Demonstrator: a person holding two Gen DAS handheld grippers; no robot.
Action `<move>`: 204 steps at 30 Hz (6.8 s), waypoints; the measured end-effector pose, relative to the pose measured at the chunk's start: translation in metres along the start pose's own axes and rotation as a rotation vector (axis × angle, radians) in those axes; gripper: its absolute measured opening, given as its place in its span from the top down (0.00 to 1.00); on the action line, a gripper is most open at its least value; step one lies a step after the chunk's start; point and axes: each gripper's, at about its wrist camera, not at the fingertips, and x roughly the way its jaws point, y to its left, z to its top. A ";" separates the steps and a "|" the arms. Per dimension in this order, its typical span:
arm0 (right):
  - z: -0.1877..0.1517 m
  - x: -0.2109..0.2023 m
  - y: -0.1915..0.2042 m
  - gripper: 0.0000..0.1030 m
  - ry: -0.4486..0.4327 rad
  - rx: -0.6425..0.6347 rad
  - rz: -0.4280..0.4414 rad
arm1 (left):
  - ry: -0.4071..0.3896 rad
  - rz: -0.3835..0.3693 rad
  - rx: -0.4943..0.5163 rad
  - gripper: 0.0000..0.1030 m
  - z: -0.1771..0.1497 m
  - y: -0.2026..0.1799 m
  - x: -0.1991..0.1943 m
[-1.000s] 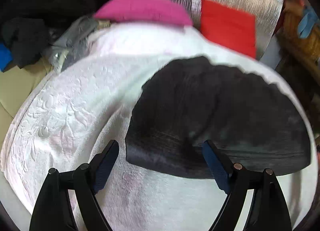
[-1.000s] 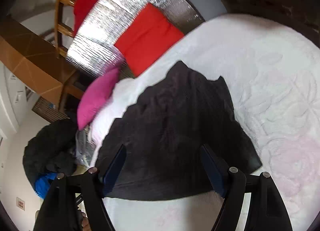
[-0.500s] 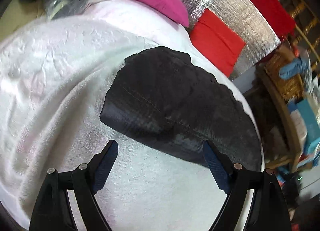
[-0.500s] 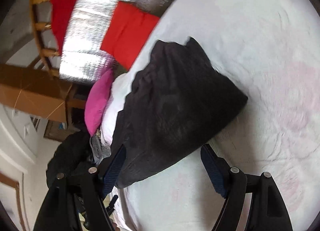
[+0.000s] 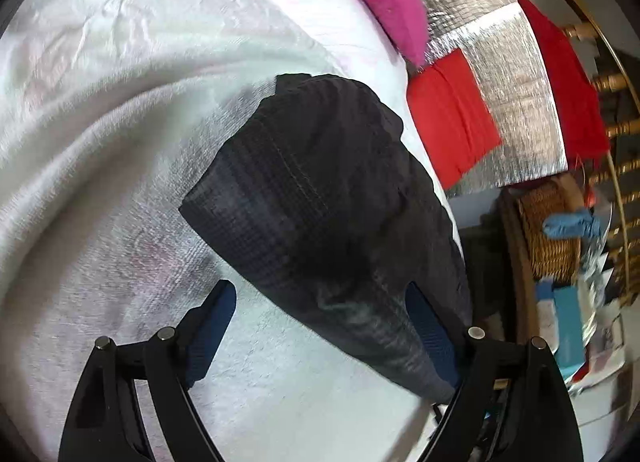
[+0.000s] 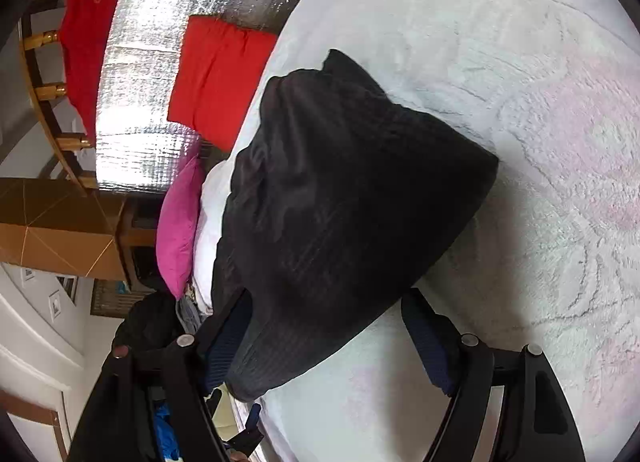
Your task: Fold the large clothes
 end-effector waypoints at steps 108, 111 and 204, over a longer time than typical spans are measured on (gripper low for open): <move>0.068 -0.065 -0.023 0.21 0.018 -0.177 -0.052 | 0.080 0.036 0.130 0.21 0.072 0.021 -0.086; 0.079 -0.042 -0.024 0.21 0.066 -0.188 -0.069 | 0.111 0.065 0.137 0.21 0.084 0.027 -0.054; 0.082 0.076 0.096 0.79 -0.125 -0.681 -0.452 | 0.022 0.244 0.436 0.70 0.081 -0.081 0.086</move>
